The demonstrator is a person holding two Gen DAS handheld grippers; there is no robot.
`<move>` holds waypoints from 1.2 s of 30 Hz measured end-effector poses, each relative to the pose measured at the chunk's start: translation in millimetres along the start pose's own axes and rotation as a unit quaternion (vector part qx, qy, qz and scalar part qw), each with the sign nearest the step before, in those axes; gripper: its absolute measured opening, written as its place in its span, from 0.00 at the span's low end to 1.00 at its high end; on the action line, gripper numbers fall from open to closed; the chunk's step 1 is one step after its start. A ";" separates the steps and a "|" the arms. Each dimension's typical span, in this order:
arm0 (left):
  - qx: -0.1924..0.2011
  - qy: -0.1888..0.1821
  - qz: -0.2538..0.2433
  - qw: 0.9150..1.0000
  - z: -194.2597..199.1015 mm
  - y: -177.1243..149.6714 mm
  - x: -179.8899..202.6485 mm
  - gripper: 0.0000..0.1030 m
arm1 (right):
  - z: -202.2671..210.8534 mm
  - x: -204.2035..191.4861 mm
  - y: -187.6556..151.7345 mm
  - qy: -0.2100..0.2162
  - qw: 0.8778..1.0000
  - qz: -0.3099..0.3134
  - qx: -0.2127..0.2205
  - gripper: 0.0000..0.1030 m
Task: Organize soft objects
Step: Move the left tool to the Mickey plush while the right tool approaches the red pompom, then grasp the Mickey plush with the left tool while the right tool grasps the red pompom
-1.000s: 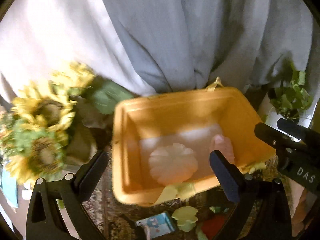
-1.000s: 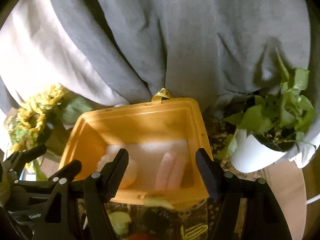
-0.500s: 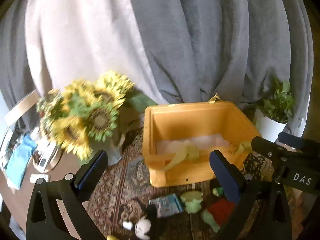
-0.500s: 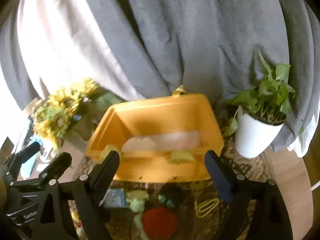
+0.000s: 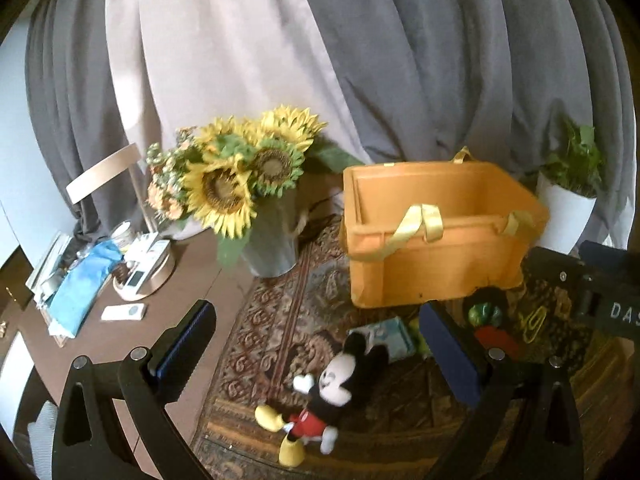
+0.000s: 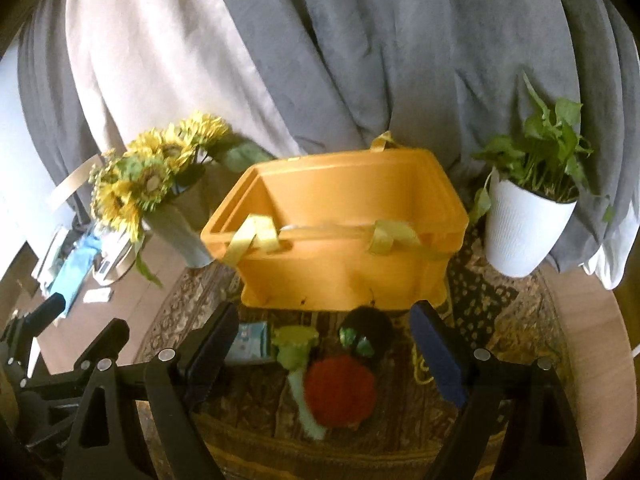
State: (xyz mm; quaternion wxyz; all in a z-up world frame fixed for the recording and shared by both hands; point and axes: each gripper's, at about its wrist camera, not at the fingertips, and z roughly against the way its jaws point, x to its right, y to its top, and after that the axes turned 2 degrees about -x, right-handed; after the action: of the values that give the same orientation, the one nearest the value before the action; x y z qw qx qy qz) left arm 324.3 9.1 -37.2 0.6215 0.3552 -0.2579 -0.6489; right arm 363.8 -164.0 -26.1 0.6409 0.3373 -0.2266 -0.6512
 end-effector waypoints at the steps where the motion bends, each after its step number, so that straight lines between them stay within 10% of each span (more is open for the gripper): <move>1: -0.002 0.000 0.003 1.000 1.6 -5.4 -1.1 1.00 | 0.2 -1.1 -3.9 0.001 1.000 0.003 -0.001 0.85; 36: -0.162 -0.026 -0.026 0.986 -98.1 -83.4 17.0 0.87 | -108.5 5.1 -79.7 -0.011 0.983 0.033 -0.181 0.85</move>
State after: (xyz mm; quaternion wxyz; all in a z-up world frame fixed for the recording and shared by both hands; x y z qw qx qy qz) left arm 349.4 10.6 -164.7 0.6464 0.2397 -0.1562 -0.7073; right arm 388.9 -148.1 -157.5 0.7102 0.2013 -0.1233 -0.6633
